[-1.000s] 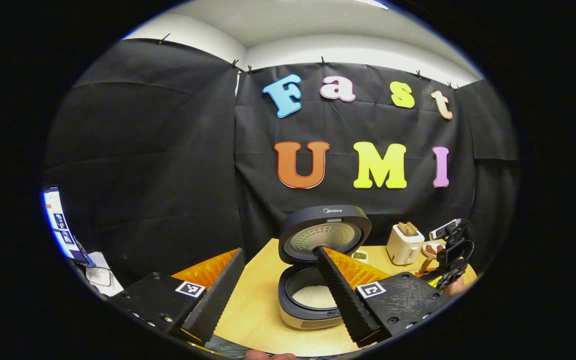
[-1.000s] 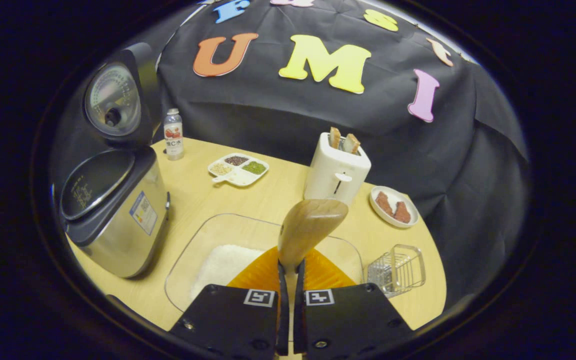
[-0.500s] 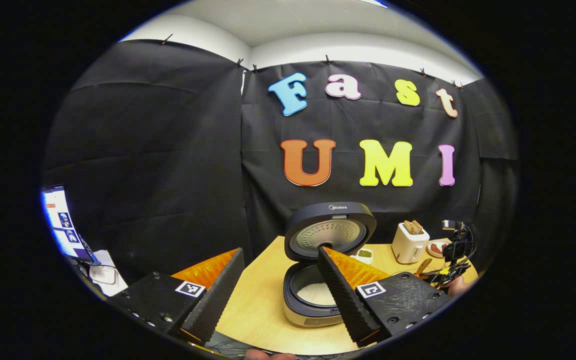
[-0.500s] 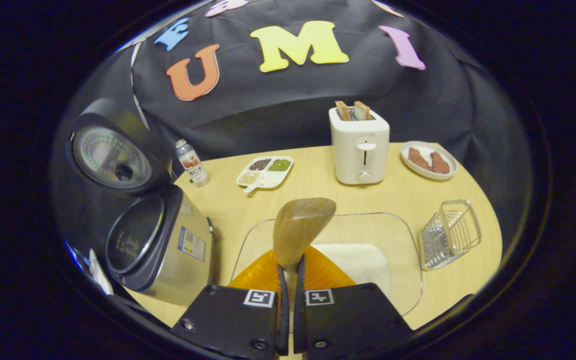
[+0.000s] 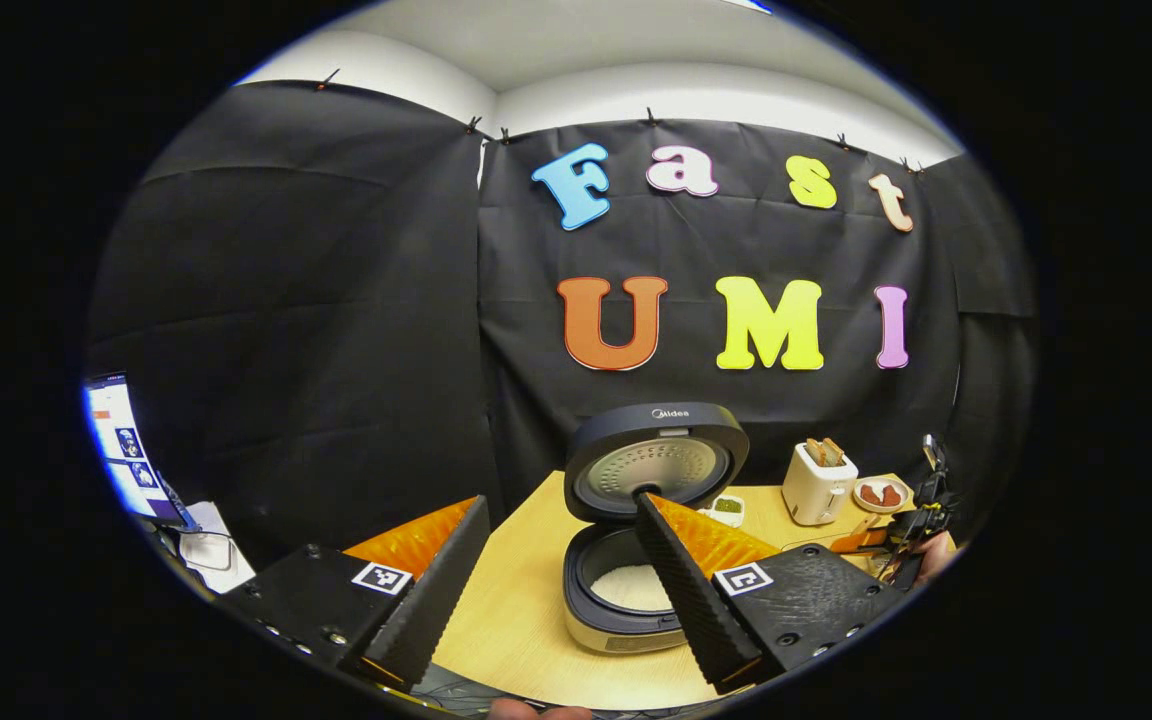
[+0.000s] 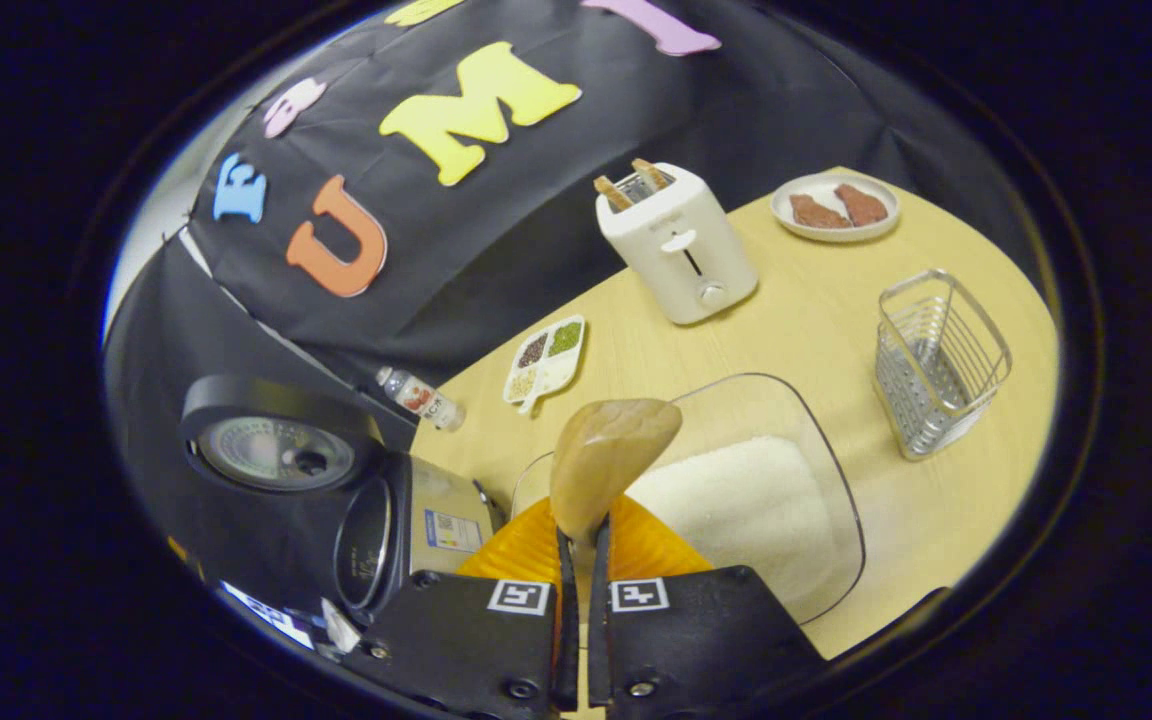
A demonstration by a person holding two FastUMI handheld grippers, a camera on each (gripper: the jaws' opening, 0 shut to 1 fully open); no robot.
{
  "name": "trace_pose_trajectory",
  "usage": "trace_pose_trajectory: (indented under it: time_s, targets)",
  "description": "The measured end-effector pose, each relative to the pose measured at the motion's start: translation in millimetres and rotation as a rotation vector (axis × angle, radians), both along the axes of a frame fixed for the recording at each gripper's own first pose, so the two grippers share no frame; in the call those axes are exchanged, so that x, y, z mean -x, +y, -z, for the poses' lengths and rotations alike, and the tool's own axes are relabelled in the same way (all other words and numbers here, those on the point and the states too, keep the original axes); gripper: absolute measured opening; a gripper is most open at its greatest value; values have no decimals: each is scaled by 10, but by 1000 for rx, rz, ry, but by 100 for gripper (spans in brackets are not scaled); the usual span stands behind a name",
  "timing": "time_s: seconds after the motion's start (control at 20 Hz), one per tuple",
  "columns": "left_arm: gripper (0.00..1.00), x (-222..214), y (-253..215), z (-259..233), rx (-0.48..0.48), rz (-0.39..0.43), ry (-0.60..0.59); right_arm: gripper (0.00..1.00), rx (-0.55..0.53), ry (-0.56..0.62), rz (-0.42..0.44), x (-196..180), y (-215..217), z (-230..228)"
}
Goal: Close the left gripper, press the button to open the rice cooker; take a wooden spoon from the chopstick holder with the right hand, scoop a spoonful of rice and pour it into the rice cooker, then put the wooden spoon back into the chopstick holder.
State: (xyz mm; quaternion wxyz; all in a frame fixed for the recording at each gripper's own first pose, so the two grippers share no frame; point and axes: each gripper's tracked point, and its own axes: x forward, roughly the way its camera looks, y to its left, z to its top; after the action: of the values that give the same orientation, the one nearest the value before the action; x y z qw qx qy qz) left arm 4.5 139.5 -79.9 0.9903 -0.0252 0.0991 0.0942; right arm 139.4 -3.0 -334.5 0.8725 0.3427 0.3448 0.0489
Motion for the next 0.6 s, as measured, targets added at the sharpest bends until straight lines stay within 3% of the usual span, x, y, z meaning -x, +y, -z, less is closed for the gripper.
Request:
trace_pose_trajectory:
  time_s: [0.35, 0.6]
  targets:
    - [95, 1, -24, -7, 0, 27, 2, 9, -202, -28, 177, 43, -427, -252]
    - [95, -9, -48, -3, 3, 51, -22, 9, -229, -115, 176, 58, -339, -880]
